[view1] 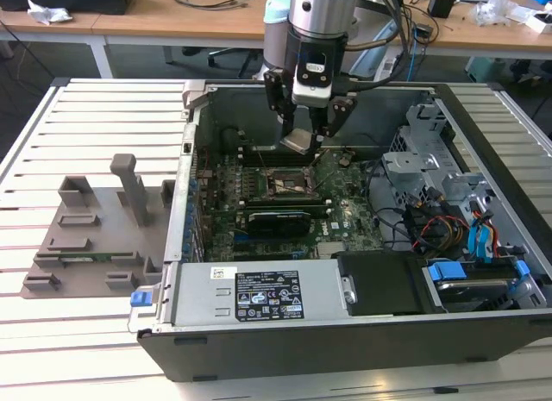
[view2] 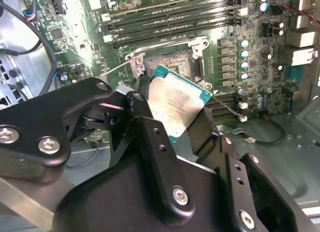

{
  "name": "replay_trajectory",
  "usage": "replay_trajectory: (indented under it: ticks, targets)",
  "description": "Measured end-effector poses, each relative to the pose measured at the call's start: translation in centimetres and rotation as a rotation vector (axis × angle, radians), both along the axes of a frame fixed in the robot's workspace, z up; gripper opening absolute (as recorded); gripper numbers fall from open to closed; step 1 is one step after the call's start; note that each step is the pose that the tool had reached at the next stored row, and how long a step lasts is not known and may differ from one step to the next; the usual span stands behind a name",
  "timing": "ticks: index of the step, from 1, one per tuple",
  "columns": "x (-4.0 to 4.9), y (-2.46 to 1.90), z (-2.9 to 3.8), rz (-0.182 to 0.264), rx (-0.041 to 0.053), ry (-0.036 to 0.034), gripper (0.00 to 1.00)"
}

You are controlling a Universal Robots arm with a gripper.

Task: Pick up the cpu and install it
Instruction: 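Place the cpu into insertion slot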

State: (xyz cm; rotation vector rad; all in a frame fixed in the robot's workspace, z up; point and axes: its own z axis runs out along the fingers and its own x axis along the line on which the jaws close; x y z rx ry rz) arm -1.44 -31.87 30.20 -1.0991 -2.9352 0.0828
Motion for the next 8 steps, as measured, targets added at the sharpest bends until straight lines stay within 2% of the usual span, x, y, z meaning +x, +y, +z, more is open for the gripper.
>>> replay_trajectory:
  ticks: [8]
  targets:
    - [0.00,0.00,-0.01,-0.071,-0.0016,-0.0001,0.55]
